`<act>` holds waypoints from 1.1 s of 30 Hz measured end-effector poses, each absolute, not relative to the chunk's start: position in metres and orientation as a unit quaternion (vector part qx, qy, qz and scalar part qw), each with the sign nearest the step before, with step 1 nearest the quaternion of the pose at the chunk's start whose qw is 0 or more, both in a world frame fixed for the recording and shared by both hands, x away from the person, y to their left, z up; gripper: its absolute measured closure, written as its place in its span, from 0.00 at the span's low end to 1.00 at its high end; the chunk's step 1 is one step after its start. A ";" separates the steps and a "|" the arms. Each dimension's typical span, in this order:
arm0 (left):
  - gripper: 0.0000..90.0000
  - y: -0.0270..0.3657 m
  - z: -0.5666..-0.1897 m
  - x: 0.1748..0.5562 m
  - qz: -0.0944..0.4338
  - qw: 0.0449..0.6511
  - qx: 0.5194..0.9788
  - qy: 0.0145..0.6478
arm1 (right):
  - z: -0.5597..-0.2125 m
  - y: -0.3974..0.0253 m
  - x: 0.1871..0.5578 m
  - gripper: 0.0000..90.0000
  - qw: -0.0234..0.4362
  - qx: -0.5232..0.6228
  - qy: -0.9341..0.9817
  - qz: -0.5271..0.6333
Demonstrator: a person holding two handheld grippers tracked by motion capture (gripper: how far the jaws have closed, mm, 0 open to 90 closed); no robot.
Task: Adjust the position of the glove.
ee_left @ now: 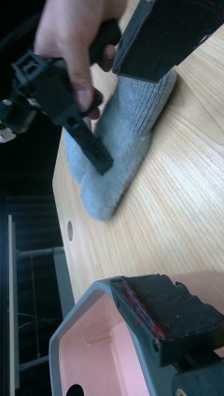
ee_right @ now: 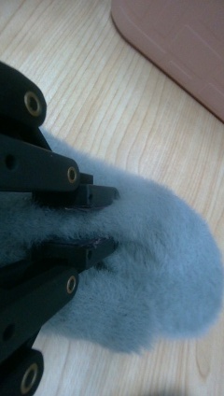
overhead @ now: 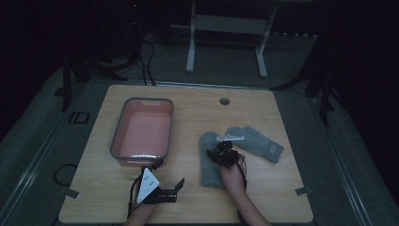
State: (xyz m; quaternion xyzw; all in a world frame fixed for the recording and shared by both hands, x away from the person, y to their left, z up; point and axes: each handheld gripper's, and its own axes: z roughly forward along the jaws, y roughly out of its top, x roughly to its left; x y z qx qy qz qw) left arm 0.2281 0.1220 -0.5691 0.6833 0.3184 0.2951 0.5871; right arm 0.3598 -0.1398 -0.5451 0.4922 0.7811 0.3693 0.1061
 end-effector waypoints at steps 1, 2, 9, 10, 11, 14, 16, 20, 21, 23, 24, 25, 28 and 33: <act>0.02 0.122 -0.569 0.228 0.295 0.587 0.684 0.318 | -0.547 -0.139 0.359 0.85 0.109 0.488 0.781 0.373; 0.02 0.122 -0.569 0.228 0.296 0.587 0.684 0.317 | -0.548 -0.138 0.358 0.83 0.116 0.484 0.783 0.373; 0.02 0.122 -0.569 0.228 0.294 0.588 0.684 0.317 | -0.552 -0.140 0.359 0.61 0.116 0.476 0.785 0.380; 0.02 0.122 -0.569 0.228 0.294 0.588 0.684 0.317 | -0.552 -0.140 0.359 0.61 0.116 0.476 0.785 0.380; 0.02 0.122 -0.569 0.228 0.294 0.587 0.684 0.317 | -0.550 -0.141 0.359 0.58 0.111 0.474 0.784 0.386; 0.02 0.122 -0.569 0.228 0.294 0.588 0.684 0.317 | -0.540 -0.146 0.359 0.45 0.106 0.453 0.789 0.401; 0.02 0.122 -0.569 0.228 0.293 0.588 0.684 0.317 | -0.528 -0.151 0.360 0.37 0.106 0.439 0.790 0.414; 0.02 0.122 -0.569 0.228 0.292 0.589 0.684 0.316 | -0.504 -0.169 0.369 0.30 0.126 0.413 0.794 0.429; 0.02 0.122 -0.569 0.228 0.292 0.588 0.685 0.315 | -0.499 -0.174 0.371 0.29 0.134 0.400 0.797 0.432; 0.02 0.122 -0.569 0.228 0.292 0.589 0.684 0.315 | -0.491 -0.185 0.375 0.33 0.155 0.391 0.802 0.425; 0.02 0.122 -0.569 0.228 0.292 0.589 0.684 0.316 | -0.488 -0.192 0.377 0.33 0.155 0.381 0.806 0.426; 0.02 0.122 -0.569 0.228 0.292 0.589 0.684 0.316 | -0.486 -0.199 0.380 0.35 0.168 0.379 0.808 0.419; 0.02 0.122 -0.569 0.228 0.291 0.589 0.684 0.317 | -0.482 -0.224 0.388 0.42 0.174 0.373 0.812 0.415; 0.02 0.122 -0.569 0.228 0.290 0.590 0.683 0.318 | -0.483 -0.261 0.401 0.48 0.194 0.359 0.825 0.391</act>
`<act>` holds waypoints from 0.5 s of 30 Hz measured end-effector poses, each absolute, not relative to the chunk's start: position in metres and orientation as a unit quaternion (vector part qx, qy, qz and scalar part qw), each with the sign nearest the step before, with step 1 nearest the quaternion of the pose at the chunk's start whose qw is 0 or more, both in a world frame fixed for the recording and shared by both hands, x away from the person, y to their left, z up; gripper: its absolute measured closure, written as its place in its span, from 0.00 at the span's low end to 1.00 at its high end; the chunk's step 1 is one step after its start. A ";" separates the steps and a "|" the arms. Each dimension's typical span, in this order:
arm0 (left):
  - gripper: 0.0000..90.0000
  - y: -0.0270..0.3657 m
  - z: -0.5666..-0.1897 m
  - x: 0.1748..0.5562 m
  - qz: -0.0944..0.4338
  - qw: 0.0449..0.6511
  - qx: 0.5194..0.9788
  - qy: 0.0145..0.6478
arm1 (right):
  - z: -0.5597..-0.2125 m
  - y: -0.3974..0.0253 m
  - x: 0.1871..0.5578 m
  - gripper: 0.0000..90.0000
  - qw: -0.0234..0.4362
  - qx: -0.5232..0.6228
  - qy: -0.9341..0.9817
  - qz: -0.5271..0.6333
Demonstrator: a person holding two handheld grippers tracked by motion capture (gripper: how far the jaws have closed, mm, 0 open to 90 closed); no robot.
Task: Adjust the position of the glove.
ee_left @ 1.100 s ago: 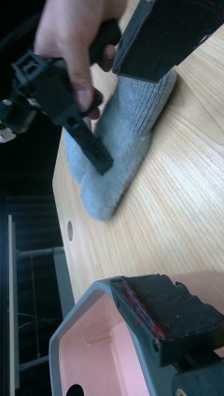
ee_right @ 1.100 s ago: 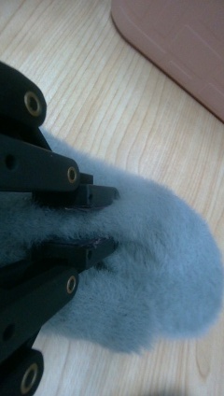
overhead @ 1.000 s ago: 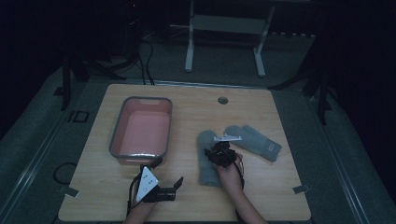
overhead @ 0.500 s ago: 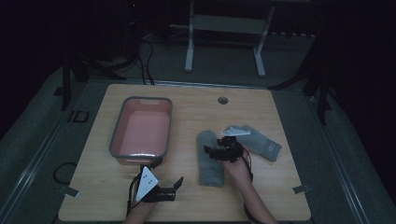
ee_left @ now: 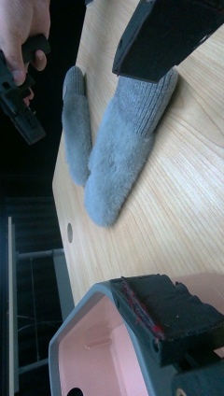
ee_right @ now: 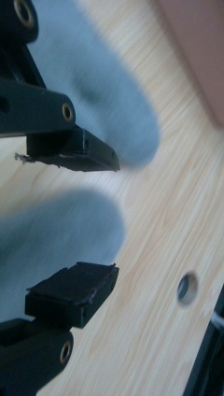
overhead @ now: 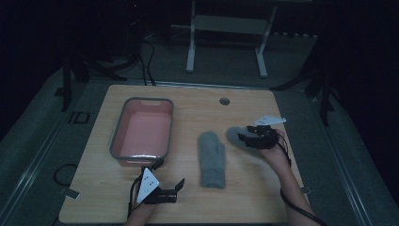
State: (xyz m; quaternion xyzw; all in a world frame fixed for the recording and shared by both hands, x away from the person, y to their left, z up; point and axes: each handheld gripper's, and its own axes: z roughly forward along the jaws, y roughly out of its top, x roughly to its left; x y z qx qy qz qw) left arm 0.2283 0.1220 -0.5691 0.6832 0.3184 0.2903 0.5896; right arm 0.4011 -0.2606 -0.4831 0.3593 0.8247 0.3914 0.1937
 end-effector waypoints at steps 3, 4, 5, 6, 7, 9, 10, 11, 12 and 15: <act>0.02 0.122 -0.569 0.228 0.291 0.590 0.683 0.318 | -0.489 -0.277 0.409 0.48 0.198 0.355 0.834 0.373; 0.02 0.122 -0.569 0.228 0.291 0.590 0.683 0.319 | -0.491 -0.281 0.411 0.48 0.192 0.353 0.839 0.367; 0.02 0.122 -0.569 0.228 0.291 0.589 0.683 0.319 | -0.494 -0.283 0.412 0.48 0.197 0.352 0.841 0.360; 0.02 0.122 -0.569 0.228 0.290 0.589 0.683 0.319 | -0.497 -0.286 0.414 0.48 0.194 0.351 0.844 0.356; 0.02 0.122 -0.569 0.228 0.290 0.589 0.683 0.319 | -0.501 -0.288 0.416 0.48 0.190 0.352 0.846 0.351; 0.02 0.122 -0.569 0.228 0.290 0.589 0.683 0.319 | -0.509 -0.291 0.420 0.48 0.189 0.356 0.849 0.341; 0.02 0.122 -0.569 0.228 0.290 0.589 0.683 0.319 | -0.512 -0.292 0.421 0.48 0.191 0.357 0.850 0.337; 0.02 0.122 -0.569 0.228 0.290 0.590 0.683 0.319 | -0.517 -0.293 0.423 0.47 0.190 0.360 0.852 0.328; 0.02 0.122 -0.569 0.228 0.290 0.590 0.683 0.318 | -0.520 -0.293 0.424 0.46 0.188 0.357 0.855 0.326; 0.02 0.122 -0.569 0.228 0.290 0.590 0.683 0.319 | -0.533 -0.292 0.428 0.43 0.173 0.357 0.863 0.312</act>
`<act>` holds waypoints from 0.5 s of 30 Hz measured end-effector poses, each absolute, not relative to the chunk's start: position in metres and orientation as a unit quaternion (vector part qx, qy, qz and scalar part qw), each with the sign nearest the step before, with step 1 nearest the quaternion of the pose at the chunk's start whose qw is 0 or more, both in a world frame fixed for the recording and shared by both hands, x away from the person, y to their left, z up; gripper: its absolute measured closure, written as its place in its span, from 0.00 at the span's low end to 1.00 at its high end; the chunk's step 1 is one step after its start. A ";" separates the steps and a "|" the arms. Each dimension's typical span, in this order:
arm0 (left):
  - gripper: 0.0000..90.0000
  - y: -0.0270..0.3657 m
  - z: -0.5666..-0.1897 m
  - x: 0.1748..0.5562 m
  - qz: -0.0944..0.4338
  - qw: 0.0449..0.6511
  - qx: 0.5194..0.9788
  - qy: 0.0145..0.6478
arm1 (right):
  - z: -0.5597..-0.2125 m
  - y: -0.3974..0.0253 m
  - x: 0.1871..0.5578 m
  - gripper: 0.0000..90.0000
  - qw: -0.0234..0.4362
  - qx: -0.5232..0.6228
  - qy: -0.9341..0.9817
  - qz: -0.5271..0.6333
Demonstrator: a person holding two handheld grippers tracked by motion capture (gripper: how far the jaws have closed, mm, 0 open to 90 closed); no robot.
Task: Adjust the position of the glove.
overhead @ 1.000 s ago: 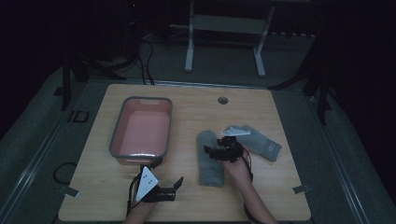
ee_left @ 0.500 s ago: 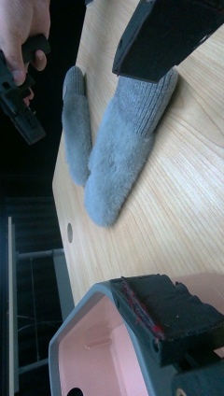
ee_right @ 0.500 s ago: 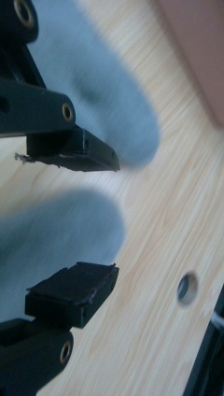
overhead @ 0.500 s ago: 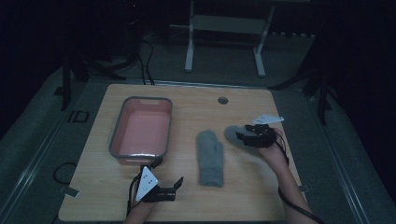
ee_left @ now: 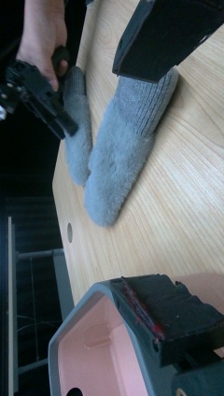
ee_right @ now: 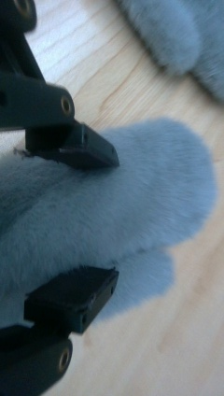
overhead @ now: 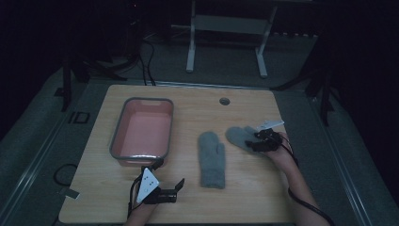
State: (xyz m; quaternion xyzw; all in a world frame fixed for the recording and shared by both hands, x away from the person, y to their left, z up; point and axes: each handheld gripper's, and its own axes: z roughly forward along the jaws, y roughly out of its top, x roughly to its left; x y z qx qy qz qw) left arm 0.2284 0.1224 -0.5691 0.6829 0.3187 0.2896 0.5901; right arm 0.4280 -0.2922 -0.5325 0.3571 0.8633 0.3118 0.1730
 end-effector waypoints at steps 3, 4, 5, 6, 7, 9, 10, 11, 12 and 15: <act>0.02 0.122 -0.569 0.228 0.289 0.591 0.682 0.318 | -0.541 -0.291 0.430 0.49 0.175 0.360 0.866 0.301; 0.02 0.122 -0.569 0.228 0.289 0.591 0.682 0.318 | -0.541 -0.291 0.431 0.54 0.174 0.364 0.864 0.303; 0.02 0.122 -0.569 0.228 0.289 0.591 0.682 0.318 | -0.542 -0.291 0.430 0.60 0.180 0.359 0.865 0.302; 0.02 0.122 -0.569 0.228 0.289 0.591 0.682 0.318 | -0.542 -0.291 0.430 0.63 0.185 0.357 0.864 0.303; 0.02 0.122 -0.569 0.228 0.289 0.591 0.682 0.318 | -0.542 -0.291 0.429 0.72 0.185 0.358 0.864 0.304; 0.02 0.122 -0.569 0.228 0.289 0.591 0.682 0.318 | -0.541 -0.289 0.427 0.79 0.187 0.369 0.861 0.298; 0.02 0.122 -0.569 0.228 0.289 0.591 0.682 0.319 | -0.541 -0.287 0.425 0.82 0.188 0.372 0.860 0.296; 0.02 0.122 -0.569 0.228 0.289 0.591 0.682 0.319 | -0.540 -0.286 0.424 0.83 0.187 0.380 0.857 0.292; 0.02 0.122 -0.569 0.228 0.289 0.591 0.682 0.319 | -0.539 -0.285 0.423 0.85 0.186 0.391 0.854 0.289; 0.02 0.122 -0.569 0.228 0.289 0.591 0.682 0.320 | -0.535 -0.281 0.418 0.87 0.189 0.424 0.837 0.291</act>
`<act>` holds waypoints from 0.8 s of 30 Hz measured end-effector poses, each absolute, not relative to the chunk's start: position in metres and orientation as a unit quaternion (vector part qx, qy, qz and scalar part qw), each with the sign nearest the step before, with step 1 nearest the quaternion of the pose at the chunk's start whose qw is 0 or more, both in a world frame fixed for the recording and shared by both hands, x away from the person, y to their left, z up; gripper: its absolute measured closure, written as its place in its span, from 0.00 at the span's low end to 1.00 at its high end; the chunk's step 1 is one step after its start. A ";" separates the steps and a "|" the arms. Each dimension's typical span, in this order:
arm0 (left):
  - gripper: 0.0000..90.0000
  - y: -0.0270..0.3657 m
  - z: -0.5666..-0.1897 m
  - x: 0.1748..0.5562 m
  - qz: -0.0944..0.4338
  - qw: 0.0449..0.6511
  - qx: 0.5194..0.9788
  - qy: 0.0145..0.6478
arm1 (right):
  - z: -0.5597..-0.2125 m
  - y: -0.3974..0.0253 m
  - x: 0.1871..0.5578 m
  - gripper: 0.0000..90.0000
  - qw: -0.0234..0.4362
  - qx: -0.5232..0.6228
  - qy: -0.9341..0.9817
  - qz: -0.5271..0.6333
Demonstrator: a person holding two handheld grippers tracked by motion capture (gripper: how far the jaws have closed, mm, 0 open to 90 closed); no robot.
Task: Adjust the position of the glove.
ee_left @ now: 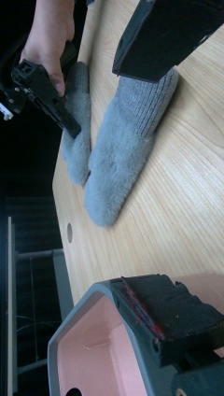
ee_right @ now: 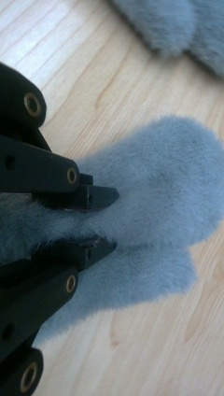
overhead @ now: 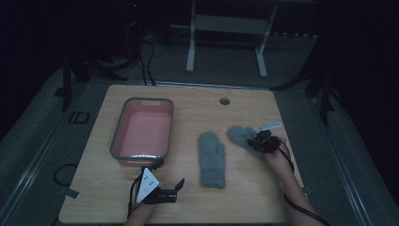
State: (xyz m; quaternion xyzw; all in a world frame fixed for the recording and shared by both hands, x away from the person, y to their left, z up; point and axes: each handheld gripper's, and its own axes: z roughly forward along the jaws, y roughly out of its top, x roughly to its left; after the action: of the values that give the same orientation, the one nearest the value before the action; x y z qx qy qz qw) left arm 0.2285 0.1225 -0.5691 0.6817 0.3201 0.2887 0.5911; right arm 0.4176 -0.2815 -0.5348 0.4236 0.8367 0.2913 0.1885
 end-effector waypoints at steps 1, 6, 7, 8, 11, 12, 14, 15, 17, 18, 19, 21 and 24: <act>0.02 0.122 -0.569 0.229 0.289 0.591 0.682 0.320 | -0.533 -0.281 0.416 0.88 0.194 0.436 0.829 0.292; 0.02 0.122 -0.569 0.229 0.289 0.590 0.682 0.320 | -0.516 -0.271 0.406 0.89 0.208 0.492 0.791 0.300; 0.02 0.122 -0.569 0.228 0.289 0.590 0.683 0.321 | -0.512 -0.269 0.404 0.89 0.210 0.505 0.780 0.304; 0.02 0.122 -0.569 0.228 0.289 0.590 0.683 0.320 | -0.508 -0.266 0.402 0.89 0.211 0.516 0.771 0.307; 0.02 0.122 -0.569 0.228 0.290 0.589 0.683 0.319 | -0.499 -0.251 0.393 0.89 0.219 0.536 0.753 0.312; 0.02 0.122 -0.569 0.228 0.290 0.589 0.683 0.319 | -0.497 -0.248 0.391 0.89 0.218 0.540 0.749 0.315; 0.02 0.122 -0.569 0.228 0.290 0.589 0.683 0.318 | -0.494 -0.238 0.385 0.89 0.205 0.551 0.739 0.329; 0.02 0.122 -0.569 0.228 0.290 0.590 0.683 0.319 | -0.493 -0.233 0.382 0.89 0.197 0.554 0.735 0.338; 0.02 0.122 -0.569 0.228 0.290 0.589 0.684 0.318 | -0.487 -0.217 0.375 0.89 0.179 0.556 0.728 0.359; 0.02 0.122 -0.569 0.228 0.290 0.589 0.684 0.318 | -0.484 -0.210 0.372 0.89 0.177 0.555 0.727 0.365; 0.02 0.122 -0.569 0.228 0.290 0.589 0.684 0.317 | -0.481 -0.204 0.369 0.89 0.175 0.555 0.725 0.369; 0.02 0.122 -0.569 0.228 0.290 0.589 0.684 0.317 | -0.475 -0.193 0.365 0.89 0.174 0.549 0.725 0.378; 0.02 0.122 -0.569 0.228 0.289 0.589 0.685 0.317 | -0.469 -0.182 0.360 0.90 0.169 0.547 0.723 0.386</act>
State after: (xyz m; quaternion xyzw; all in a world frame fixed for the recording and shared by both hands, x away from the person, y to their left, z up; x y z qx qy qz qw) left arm 0.2278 0.1221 -0.5690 0.6848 0.3171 0.2893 0.5890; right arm 0.3598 -0.1817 -0.4694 0.5467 0.7233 0.3864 0.1692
